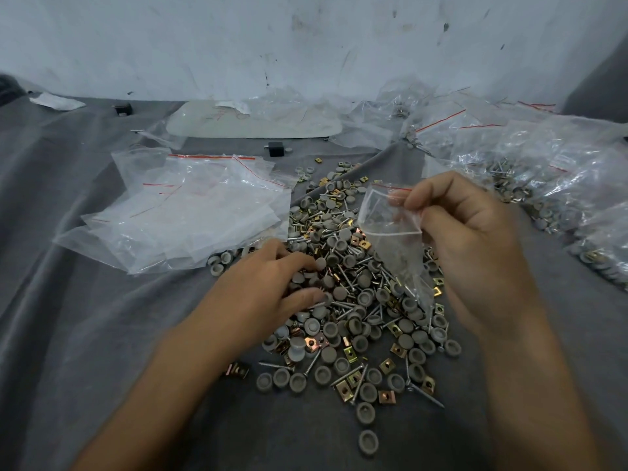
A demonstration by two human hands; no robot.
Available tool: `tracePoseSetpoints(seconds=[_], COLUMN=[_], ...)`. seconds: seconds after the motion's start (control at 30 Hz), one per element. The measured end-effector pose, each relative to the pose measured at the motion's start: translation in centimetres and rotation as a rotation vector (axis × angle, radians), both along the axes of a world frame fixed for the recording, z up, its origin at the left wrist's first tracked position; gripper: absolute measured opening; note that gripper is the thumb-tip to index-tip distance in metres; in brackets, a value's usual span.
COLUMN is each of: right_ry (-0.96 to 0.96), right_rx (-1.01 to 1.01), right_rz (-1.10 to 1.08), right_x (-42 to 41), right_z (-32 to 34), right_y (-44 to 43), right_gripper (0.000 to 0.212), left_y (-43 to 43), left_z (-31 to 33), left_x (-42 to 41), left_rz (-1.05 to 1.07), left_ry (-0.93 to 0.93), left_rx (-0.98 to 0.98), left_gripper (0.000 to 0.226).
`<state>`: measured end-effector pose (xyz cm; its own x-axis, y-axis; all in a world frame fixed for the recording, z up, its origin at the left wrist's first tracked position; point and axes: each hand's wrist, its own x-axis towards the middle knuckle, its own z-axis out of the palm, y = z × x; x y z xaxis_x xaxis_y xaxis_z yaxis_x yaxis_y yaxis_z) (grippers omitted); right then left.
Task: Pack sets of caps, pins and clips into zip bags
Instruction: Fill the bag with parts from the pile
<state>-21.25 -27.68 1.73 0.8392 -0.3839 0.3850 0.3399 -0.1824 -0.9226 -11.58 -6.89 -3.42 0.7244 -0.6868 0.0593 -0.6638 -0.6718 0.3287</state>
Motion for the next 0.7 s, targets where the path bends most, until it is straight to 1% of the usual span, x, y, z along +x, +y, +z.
tracePoseSetpoints(seconds=[0.1, 0.2, 0.37, 0.47, 0.57, 0.63, 0.7], right_ry=[-0.005, -0.011, 0.005, 0.036, 0.083, 0.104, 0.125], right_rx=[-0.020, -0.041, -0.087, -0.160, -0.282, -0.339, -0.377], right_rz=[0.017, 0.014, 0.011, 0.006, 0.021, 0.036, 0.056], right_x=[0.1, 0.0, 0.1, -0.1, -0.3, -0.3, -0.2], right_z=[-0.1, -0.4, -0.5, -0.4, -0.4, -0.4, -0.5], right_y=[0.1, 0.2, 0.4, 0.7, 0.9, 1.0, 1.2], right_gripper=[0.031, 0.031, 0.030, 0.028, 0.028, 0.033, 0.035], left_y=[-0.2, -0.3, 0.0, 0.2, 0.6, 0.9, 0.9], left_z=[0.2, 0.4, 0.2, 0.3, 0.5, 0.5, 0.5], left_x=[-0.2, -0.4, -0.1, 0.2, 0.7, 1.0, 1.3], left_rz=[0.008, -0.010, -0.020, -0.003, 0.046, 0.077, 0.103], left_ry=[-0.061, -0.086, -0.069, -0.042, 0.004, 0.106, 0.236], left_rx=[0.025, 0.046, -0.053, -0.184, -0.339, -0.463, -0.588], left_gripper=[0.043, 0.039, 0.031, 0.024, 0.011, 0.006, 0.009])
